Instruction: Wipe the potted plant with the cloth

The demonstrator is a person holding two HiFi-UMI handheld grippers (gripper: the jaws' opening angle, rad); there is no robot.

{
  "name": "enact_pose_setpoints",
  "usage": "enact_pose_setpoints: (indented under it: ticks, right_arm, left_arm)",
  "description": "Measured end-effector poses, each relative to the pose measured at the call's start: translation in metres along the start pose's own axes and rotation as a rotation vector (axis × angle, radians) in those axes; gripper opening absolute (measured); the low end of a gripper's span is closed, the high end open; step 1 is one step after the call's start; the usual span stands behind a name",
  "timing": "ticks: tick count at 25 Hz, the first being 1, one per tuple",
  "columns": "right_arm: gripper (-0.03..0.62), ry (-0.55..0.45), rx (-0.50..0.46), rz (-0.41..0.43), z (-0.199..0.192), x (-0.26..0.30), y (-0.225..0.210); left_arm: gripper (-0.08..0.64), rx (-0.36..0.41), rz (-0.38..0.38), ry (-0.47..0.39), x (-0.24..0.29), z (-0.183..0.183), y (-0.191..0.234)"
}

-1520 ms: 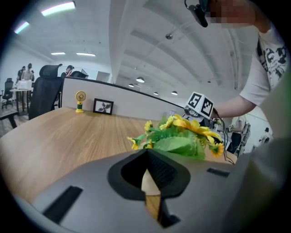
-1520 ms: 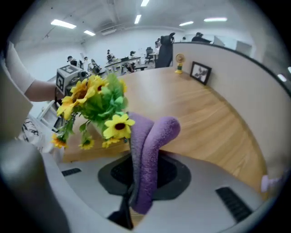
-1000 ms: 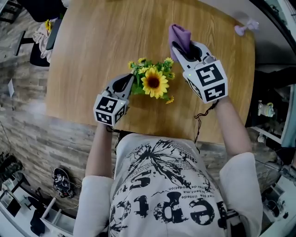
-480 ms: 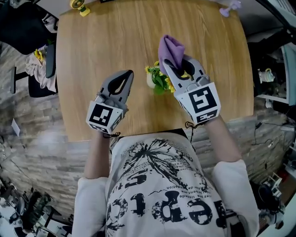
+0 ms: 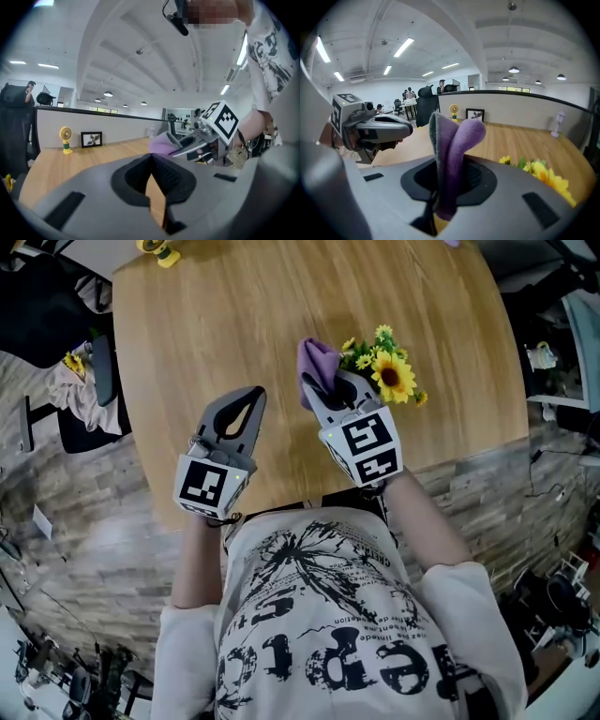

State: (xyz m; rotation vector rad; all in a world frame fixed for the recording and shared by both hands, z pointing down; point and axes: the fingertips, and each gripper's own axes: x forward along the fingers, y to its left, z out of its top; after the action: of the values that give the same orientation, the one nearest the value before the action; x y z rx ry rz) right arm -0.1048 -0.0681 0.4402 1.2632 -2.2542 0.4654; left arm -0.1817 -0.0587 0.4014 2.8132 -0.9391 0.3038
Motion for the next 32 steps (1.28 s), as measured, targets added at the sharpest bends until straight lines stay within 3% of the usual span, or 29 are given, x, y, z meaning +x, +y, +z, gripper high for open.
enact_pose_setpoints:
  ticks: [8, 16, 26, 32]
  right_arm:
    - [0.075, 0.108, 0.197, -0.055, -0.06, 0.034, 0.013]
    - [0.075, 0.238, 0.531, -0.113, -0.102, 0.053, -0.006]
    - [0.083, 0.246, 0.575, -0.14, -0.124, 0.038, -0.011]
    - [0.084, 0.251, 0.532, -0.15, -0.137, 0.02, -0.011]
  left_arm:
    - [0.003, -0.011, -0.012, 0.041, -0.016, -0.033, 0.002]
    - [0.003, -0.024, -0.026, 0.057, -0.017, -0.044, 0.002]
    - [0.003, -0.016, -0.083, 0.084, -0.01, -0.054, -0.01]
    - [0.003, -0.005, -0.112, 0.073, -0.003, -0.051, -0.022]
